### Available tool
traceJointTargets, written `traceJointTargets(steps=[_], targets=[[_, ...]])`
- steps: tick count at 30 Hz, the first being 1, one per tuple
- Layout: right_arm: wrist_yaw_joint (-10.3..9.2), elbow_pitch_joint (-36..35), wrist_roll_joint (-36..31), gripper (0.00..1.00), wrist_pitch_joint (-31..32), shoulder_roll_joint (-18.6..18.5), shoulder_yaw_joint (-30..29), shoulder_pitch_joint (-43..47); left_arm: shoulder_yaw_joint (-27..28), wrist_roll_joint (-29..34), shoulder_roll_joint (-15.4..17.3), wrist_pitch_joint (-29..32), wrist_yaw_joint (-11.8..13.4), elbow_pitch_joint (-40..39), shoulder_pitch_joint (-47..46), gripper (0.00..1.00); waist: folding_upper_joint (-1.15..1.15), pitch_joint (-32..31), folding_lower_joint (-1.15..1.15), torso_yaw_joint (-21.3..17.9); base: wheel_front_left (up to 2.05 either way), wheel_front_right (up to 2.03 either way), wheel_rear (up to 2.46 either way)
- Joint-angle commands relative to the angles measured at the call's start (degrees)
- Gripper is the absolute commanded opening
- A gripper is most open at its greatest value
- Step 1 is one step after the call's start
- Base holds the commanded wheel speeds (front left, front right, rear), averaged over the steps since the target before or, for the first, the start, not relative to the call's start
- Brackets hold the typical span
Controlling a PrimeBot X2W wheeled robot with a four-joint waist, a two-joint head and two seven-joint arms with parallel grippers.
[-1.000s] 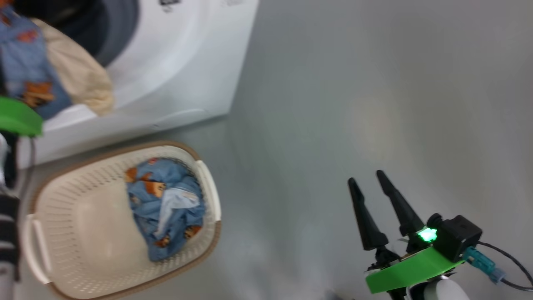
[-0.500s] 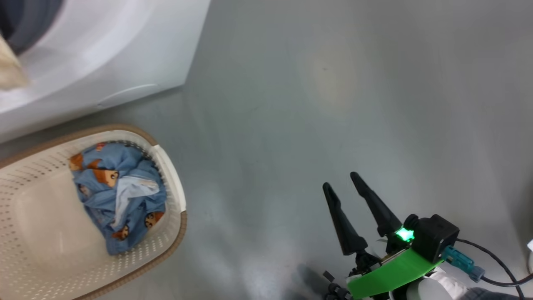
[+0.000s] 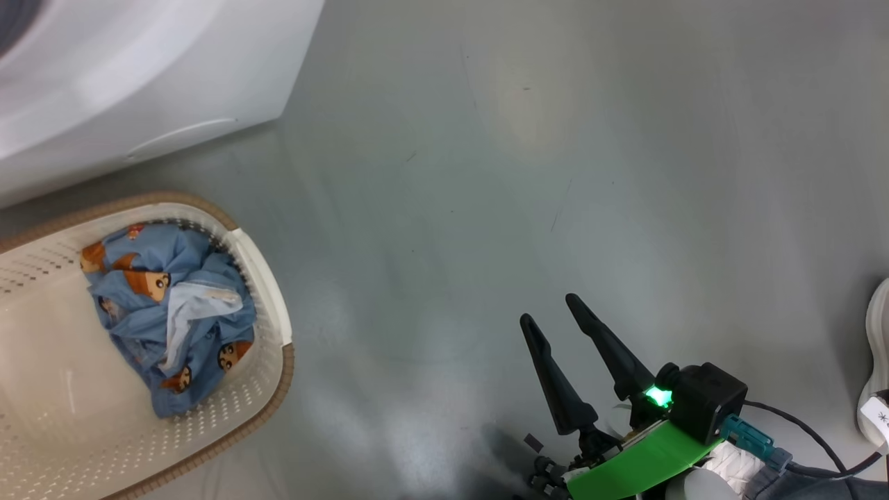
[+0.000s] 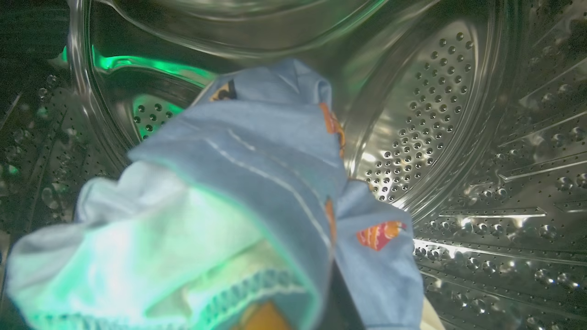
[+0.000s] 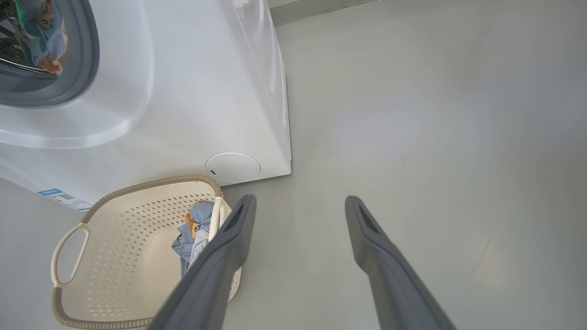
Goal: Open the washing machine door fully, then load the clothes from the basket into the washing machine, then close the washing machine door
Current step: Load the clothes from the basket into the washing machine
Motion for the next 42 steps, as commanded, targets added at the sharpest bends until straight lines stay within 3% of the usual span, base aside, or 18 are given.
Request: traceJointTargets(steps=[1,5,6,9,10,17,29,34,42], targets=[[0.09,-1.04,-0.44,1.0,-0.28,-0.51,1.32,1.42,0.56,0.4,2.42,-0.34,0.32,-1.74,-0.05,0.0,0.0,0.1,0.0,0.19,0.0,0.0,0.0],[0.09,-0.74,-0.41,1.0,-0.28,-0.51,1.52,1.45,-0.69,1.03,1.56,-0.34,-0.14,2.32,1.75,0.0,0.0,-0.37,0.0,0.6,0.0,0.0,0.0],[0.09,-0.67,-0.39,1.0,-0.28,-0.51,1.57,1.46,-1.08,1.21,1.37,-0.29,-0.15,4.02,2.01,0.08,0.0,-0.7,0.0,0.73,0.0,0.0,0.0],[0.09,-0.39,-0.53,1.0,-0.28,-0.51,1.63,1.54,-1.85,1.45,1.03,0.02,-0.04,8.21,1.39,0.51,0.0,-1.59,0.0,1.1,0.0,0.0,0.0],[0.09,-0.28,-0.6,1.0,-0.28,-0.51,1.59,1.54,-2.18,1.61,0.93,0.37,0.05,9.59,1.04,1.0,0.0,-1.92,0.0,1.25,0.0,0.0,0.0],[0.09,0.51,-1.21,1.0,-0.28,-0.51,1.27,1.87,-4.67,2.86,-1.02,0.86,1.16,16.12,-0.83,1.0,0.0,-4.93,0.0,2.68,0.0,0.0,0.0],[0.09,2.37,-2.52,1.0,-0.28,-0.51,0.73,2.36,-5.32,1.21,-6.3,-0.13,2.59,19.62,2.26,1.0,0.0,-10.66,0.0,5.93,0.0,0.0,0.0],[0.09,3.33,-3.27,1.0,-0.28,-0.51,-0.1,2.76,-4.74,-0.6,-9.44,-0.31,2.13,18.8,6.76,1.0,0.0,-13.72,0.0,7.98,0.0,0.0,0.0],[0.09,4.07,-4.64,1.0,-0.28,-0.51,-1.6,3.64,-3.69,-2.77,-14.53,-0.33,1.67,10.6,16.67,1.0,0.0,-18.37,0.0,11.44,0.0,0.0,0.0]])
